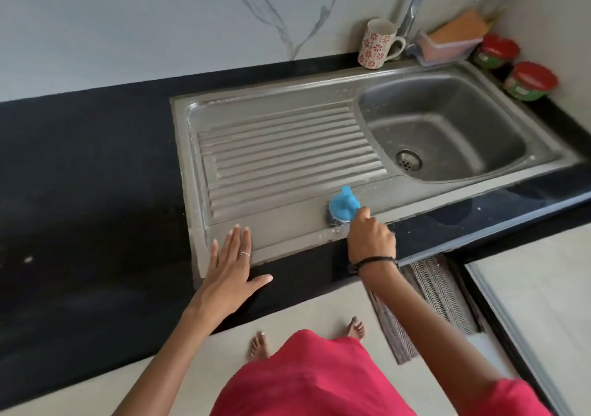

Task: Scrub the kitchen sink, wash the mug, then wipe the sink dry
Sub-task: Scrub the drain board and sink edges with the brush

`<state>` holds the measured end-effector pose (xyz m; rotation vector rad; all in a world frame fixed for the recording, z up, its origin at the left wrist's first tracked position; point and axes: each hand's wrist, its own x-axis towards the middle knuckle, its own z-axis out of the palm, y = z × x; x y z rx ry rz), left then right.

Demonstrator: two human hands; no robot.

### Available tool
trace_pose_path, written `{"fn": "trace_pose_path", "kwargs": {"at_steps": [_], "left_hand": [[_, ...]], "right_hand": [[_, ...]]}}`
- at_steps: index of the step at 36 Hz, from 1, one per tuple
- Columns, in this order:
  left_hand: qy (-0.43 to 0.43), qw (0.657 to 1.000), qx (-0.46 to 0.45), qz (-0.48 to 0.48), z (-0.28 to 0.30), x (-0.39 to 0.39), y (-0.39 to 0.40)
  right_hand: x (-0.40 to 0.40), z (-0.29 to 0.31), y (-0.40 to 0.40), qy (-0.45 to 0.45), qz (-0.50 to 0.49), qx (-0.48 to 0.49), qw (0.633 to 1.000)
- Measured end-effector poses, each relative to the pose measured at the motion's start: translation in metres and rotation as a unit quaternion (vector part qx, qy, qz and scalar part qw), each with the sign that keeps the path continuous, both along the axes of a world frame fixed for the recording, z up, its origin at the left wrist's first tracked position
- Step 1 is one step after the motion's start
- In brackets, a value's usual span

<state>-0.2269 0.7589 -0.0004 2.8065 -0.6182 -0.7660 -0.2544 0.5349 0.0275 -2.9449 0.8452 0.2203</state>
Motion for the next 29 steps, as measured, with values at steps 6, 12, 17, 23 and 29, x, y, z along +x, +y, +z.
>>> {"fn": "trace_pose_path", "kwargs": {"at_steps": [6,12,17,23,29], "left_hand": [[0.006,1.000,-0.010,-0.025,0.007,0.001,-0.067],[0.007,1.000,-0.010,-0.025,0.009,-0.001,-0.136],[0.014,1.000,-0.014,-0.010,0.008,-0.001,-0.180],[0.022,1.000,-0.018,-0.005,0.002,0.001,-0.242],[0.016,0.999,-0.014,-0.026,0.007,0.004,-0.292]], "right_hand": [[0.005,0.009,-0.078,-0.015,-0.069,-0.018,0.997],[-0.001,0.001,-0.051,0.026,0.070,0.039,0.996],[-0.006,-0.001,-0.122,0.020,0.060,0.022,0.998],[-0.004,0.004,-0.268,-0.006,-0.060,-0.034,0.998],[0.007,0.001,-0.254,-0.013,-0.068,0.042,0.997]]}}
